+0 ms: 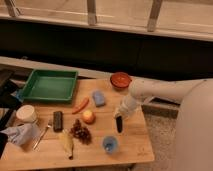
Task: Wipe table surface with brush
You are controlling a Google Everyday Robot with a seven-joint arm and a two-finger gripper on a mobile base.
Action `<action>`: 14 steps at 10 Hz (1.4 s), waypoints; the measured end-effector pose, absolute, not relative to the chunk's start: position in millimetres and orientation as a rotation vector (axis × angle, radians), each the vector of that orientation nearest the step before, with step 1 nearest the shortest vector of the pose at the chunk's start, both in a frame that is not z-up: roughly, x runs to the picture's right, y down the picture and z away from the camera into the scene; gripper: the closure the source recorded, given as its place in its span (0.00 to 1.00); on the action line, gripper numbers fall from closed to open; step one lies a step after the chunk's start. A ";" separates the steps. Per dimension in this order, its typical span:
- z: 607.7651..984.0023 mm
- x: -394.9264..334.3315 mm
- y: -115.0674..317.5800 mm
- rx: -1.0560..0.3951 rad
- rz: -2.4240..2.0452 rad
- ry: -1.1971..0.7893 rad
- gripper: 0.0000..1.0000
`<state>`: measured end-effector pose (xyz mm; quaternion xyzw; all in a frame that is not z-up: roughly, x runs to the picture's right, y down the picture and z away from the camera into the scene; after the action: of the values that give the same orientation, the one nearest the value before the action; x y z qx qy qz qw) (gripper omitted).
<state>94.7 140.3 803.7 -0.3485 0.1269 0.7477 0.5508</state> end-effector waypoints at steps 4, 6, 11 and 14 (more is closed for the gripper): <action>830.2 92.3 97.2 -0.834 1.742 0.253 1.00; 829.3 78.5 95.2 -0.861 1.709 0.224 1.00; 779.4 47.6 152.3 -0.904 1.689 0.191 1.00; 763.9 56.8 166.7 -0.876 1.738 0.198 1.00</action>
<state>56.8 166.7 763.9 -0.3712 0.0841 0.7370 0.5586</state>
